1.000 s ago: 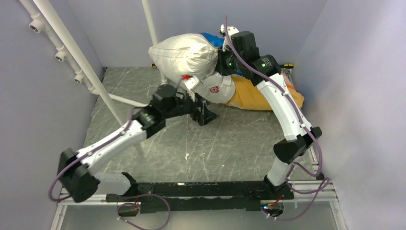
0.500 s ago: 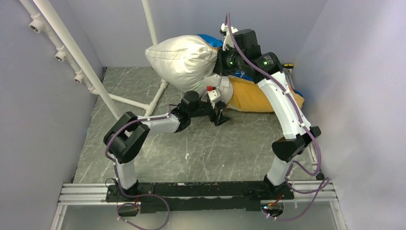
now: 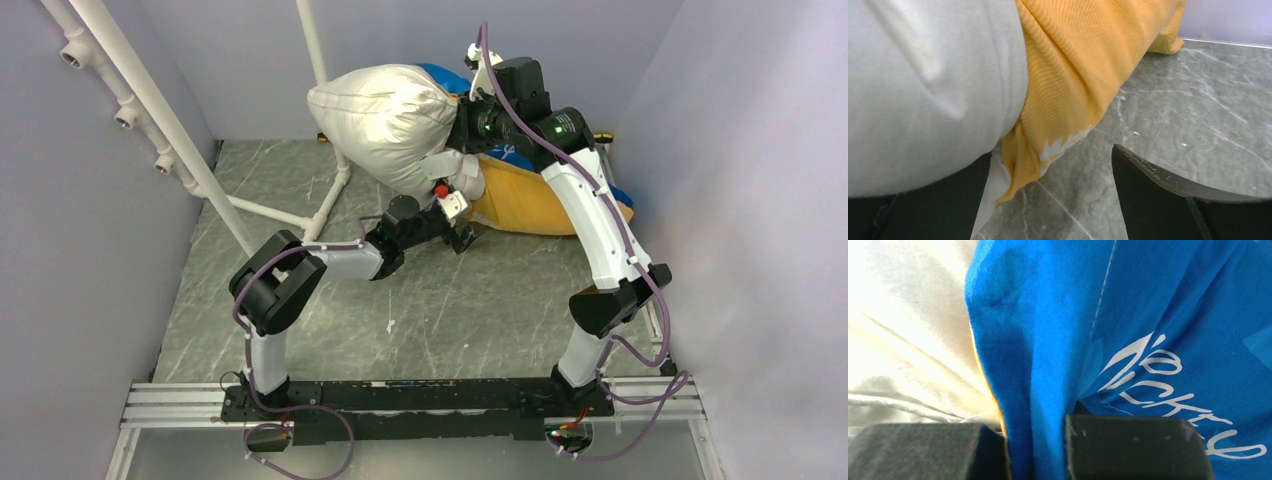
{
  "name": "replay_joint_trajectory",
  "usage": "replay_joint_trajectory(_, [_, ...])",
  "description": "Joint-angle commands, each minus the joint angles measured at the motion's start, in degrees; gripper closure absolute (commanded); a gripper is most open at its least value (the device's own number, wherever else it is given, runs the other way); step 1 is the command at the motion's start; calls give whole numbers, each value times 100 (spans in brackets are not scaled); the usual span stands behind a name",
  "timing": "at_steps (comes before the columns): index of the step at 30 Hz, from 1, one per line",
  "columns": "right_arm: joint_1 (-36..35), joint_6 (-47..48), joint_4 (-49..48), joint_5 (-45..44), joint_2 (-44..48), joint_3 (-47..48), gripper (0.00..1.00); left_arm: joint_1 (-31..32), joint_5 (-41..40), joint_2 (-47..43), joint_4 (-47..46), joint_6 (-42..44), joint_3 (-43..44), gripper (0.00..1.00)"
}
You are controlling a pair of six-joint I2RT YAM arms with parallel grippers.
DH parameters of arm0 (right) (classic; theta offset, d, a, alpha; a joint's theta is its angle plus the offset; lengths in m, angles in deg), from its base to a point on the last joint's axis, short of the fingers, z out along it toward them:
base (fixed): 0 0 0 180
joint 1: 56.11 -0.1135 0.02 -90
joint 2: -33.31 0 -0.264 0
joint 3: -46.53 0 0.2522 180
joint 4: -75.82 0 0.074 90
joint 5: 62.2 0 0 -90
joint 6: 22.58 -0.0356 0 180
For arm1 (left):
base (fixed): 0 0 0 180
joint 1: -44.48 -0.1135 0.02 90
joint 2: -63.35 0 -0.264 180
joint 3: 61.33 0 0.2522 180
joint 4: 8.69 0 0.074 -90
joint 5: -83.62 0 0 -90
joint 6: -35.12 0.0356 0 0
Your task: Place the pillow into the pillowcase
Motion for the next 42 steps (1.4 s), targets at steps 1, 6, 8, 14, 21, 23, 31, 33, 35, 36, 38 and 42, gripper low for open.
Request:
replay_joint_trajectory(1, [33, -405, -1260, 608, 472, 299, 100, -179, -442, 117, -675, 717, 357, 8])
replay_joint_trajectory(6, [97, -480, -1255, 774, 456, 430, 100, -286, -955, 632, -1117, 814, 645, 0])
replay_joint_trajectory(8, [116, -484, -1260, 789, 476, 382, 100, -351, -856, 771, -1035, 742, 783, 1])
replay_joint_trajectory(14, [262, -569, -1481, 857, 595, -29, 100, -463, 1236, 682, -813, 113, 846, 49])
replay_joint_trajectory(21, [577, -634, -1575, 1114, 579, -321, 100, -431, 2860, -264, 232, -606, 490, 100])
replay_joint_trajectory(23, [637, -634, -1620, 1276, 604, -301, 100, -369, 2724, -693, 392, -717, 300, 100])
replay_joint_trajectory(31, [706, -835, -2050, 2251, 578, 84, 58, 213, 1199, -1884, 1360, -1454, 687, 100])
replay_joint_trajectory(33, [707, -834, -1997, 2132, 566, 154, 34, 330, 792, -2011, 1468, -1977, 924, 100])
replay_joint_trajectory(35, [715, -763, -1758, 1744, 577, 264, 20, 478, 425, -2094, 1680, -2203, 1139, 100])
replay_joint_trajectory(36, [715, -676, -1613, 1584, 609, 306, 16, 542, 208, -2132, 1834, -2272, 1222, 100])
replay_joint_trajectory(38, [720, -525, -1313, 1208, 751, 289, 12, 660, -275, -2156, 2107, -2375, 1356, 100])
replay_joint_trajectory(42, [717, -212, -1033, 420, 1422, -412, 9, 704, -811, -2098, 2265, -2412, 1384, 100])
